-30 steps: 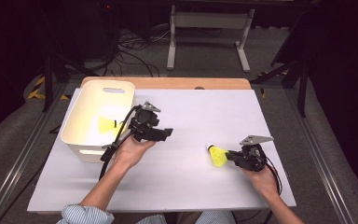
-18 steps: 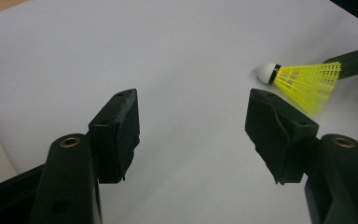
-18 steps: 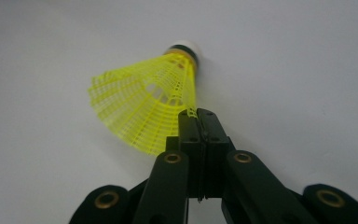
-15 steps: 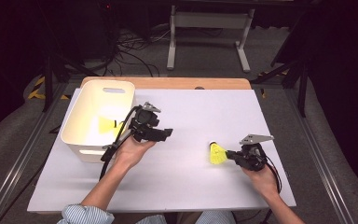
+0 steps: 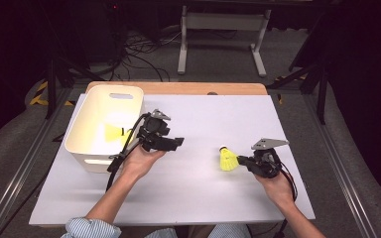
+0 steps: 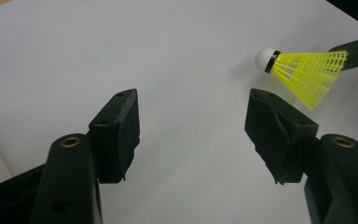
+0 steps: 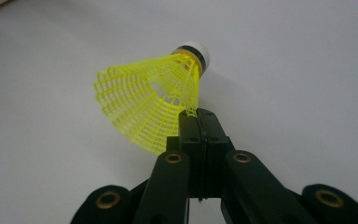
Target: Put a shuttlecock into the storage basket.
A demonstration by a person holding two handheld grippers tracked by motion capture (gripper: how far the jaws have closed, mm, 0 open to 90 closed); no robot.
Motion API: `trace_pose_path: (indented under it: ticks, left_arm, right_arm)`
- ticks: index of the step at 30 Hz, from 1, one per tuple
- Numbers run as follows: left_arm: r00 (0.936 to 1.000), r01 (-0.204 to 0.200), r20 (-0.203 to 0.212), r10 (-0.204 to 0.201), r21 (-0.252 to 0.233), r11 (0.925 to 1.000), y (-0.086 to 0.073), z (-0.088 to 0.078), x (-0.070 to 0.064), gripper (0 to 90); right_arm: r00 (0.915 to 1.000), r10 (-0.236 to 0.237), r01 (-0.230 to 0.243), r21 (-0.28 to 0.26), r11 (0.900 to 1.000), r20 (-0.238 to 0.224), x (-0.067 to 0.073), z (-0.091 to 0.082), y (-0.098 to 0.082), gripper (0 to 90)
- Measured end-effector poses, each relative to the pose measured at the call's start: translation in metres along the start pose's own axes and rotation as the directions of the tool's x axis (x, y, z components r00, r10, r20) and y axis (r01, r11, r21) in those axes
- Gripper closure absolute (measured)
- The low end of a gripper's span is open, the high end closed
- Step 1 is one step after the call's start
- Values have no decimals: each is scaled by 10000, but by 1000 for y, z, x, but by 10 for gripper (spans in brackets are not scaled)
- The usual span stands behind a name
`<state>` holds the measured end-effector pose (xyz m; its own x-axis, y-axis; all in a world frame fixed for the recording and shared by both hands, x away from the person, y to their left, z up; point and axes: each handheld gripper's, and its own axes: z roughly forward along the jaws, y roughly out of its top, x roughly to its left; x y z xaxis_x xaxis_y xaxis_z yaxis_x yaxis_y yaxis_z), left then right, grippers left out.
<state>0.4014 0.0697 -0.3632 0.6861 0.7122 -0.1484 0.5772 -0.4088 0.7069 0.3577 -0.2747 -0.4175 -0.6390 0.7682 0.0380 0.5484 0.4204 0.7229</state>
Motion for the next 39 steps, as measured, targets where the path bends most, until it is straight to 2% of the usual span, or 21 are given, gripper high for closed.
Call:
trace_pose_path:
  ticks: [20,39]
  left_arm:
    - [9998,-59,169,58,60,10000,-2,3,-3,350]
    - [9990,-186,418,176,223,9996,-4,13,-9,358]
  right_arm:
    - [10000,-25,27,180,9998,-76,9,3,20,900]
    - [9998,-97,103,372,9993,-163,16,14,38,900]
